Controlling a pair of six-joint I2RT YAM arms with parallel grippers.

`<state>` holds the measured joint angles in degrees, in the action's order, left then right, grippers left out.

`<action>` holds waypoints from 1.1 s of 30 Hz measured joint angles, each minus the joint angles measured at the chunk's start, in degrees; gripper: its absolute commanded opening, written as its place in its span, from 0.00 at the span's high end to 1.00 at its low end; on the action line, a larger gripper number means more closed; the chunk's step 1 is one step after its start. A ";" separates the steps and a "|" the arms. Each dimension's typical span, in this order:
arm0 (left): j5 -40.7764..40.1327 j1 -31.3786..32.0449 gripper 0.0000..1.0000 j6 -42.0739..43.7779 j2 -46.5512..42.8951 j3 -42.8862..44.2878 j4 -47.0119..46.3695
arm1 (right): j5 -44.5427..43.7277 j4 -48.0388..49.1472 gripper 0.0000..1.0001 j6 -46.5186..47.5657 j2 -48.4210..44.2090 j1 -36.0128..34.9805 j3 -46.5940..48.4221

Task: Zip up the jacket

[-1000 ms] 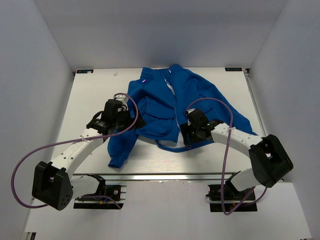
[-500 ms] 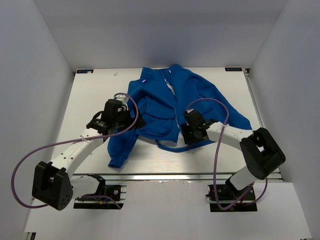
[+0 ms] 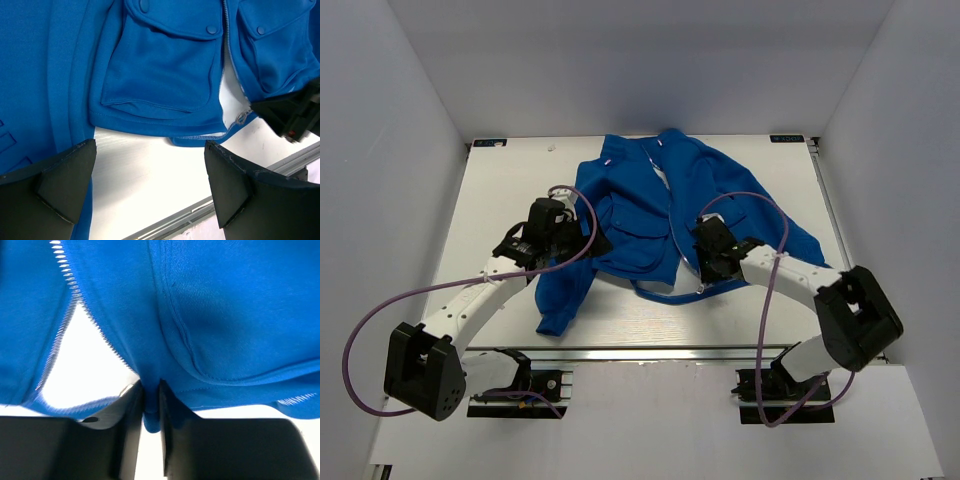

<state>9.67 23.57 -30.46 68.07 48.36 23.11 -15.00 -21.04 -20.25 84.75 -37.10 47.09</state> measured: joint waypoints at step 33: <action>-1.55 26.25 0.05 12.44 35.98 30.29 12.50 | 15.54 2.58 1.00 -2.10 -19.76 12.00 -5.84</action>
<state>8.12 49.82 -18.02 104.05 78.65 35.62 0.54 -18.46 -22.35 64.99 -25.10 41.25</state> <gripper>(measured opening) 0.969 0.056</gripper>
